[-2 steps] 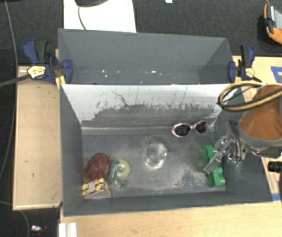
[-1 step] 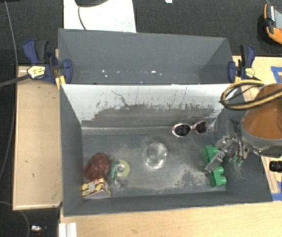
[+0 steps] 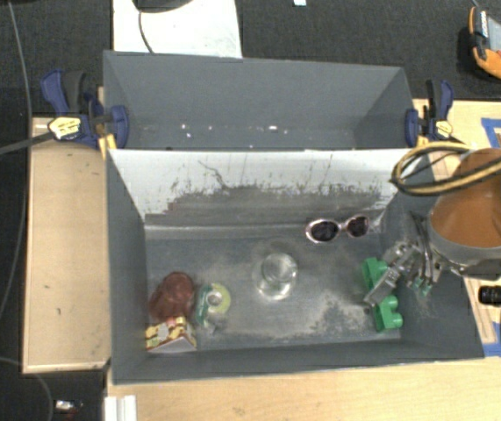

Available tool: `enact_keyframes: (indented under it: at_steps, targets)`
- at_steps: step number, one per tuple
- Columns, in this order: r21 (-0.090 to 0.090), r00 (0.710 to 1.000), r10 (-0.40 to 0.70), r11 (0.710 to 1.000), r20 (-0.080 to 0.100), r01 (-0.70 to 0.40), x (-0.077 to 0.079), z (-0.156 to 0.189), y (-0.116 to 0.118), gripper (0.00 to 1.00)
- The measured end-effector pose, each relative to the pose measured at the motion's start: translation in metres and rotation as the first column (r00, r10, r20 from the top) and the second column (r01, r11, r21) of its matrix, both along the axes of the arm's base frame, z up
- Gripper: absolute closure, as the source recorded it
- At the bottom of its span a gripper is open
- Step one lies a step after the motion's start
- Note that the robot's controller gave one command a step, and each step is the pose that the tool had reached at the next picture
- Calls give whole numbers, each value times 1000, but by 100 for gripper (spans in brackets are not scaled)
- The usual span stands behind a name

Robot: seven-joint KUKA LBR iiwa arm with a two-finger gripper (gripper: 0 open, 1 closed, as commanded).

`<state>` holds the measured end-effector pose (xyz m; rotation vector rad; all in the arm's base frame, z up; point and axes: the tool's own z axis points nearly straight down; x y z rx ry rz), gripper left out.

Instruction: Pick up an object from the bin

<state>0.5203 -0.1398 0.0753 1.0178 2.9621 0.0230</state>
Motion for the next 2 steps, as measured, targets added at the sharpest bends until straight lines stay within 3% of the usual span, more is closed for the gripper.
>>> enact_keyframes:
  at_steps: [2]
  targets:
    - [14,1000,-28,1000,9,28,-5,-2,-2,100]
